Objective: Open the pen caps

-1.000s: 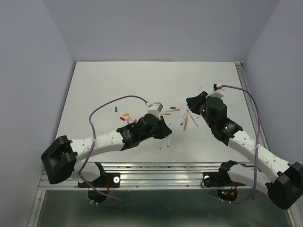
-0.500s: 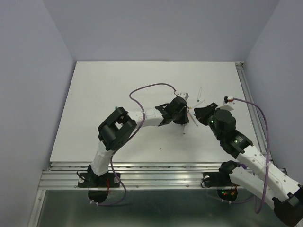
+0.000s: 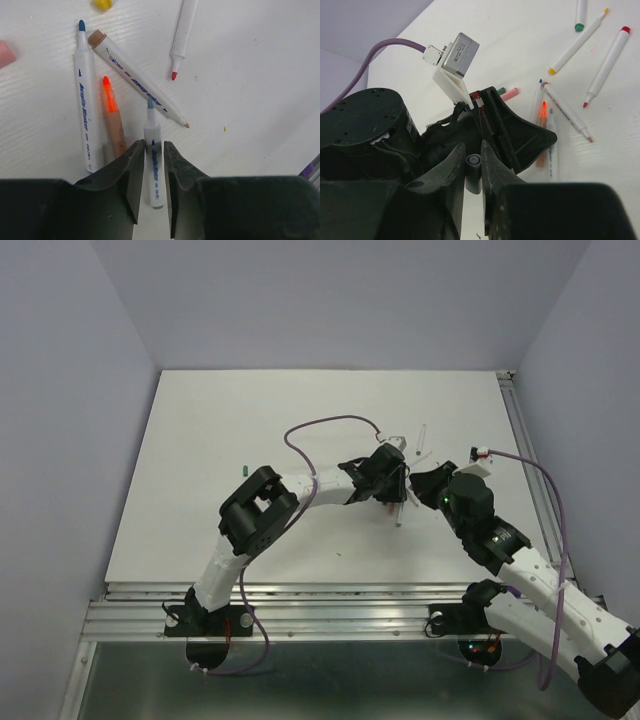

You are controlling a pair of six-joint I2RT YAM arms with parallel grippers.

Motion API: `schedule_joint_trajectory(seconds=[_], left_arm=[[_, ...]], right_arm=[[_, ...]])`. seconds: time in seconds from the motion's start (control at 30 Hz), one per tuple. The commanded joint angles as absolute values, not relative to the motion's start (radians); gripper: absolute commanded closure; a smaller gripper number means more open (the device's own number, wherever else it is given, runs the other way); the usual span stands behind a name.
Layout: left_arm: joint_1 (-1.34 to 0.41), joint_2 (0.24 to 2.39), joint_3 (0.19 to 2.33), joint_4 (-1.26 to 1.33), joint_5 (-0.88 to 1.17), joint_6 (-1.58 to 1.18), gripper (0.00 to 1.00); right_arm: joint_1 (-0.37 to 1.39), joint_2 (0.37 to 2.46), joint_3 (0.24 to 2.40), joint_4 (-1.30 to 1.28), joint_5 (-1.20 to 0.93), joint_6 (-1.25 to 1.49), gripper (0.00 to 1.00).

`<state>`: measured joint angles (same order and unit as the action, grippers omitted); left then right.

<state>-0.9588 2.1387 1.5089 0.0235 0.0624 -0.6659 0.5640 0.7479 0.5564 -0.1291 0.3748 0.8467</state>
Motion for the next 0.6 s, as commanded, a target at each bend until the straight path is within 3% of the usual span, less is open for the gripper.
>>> schedule_joint_trajectory(seconds=[0.0, 0.13, 0.3, 0.57], left_arm=[[-0.966, 2.068, 1.534, 0.021, 0.060, -0.652, 0.61], [-0.982, 1.994, 1.488, 0.035, 0.055, -0.634, 0.54], [-0.985, 1.867, 1.419, 0.051, 0.043, -0.627, 0.54], [-0.931, 1.500, 1.031, 0.022, -0.127, -0.675, 0.52]], right_arm=[[0.566, 0.742, 0.551, -0.115, 0.387, 0.856, 0.99], [0.566, 0.736, 0.560, -0.132, 0.379, 0.856, 0.99], [0.566, 0.724, 0.586, -0.150, 0.362, 0.841, 0.99], [0.566, 0.773, 0.673, -0.196, 0.309, 0.759, 0.99]])
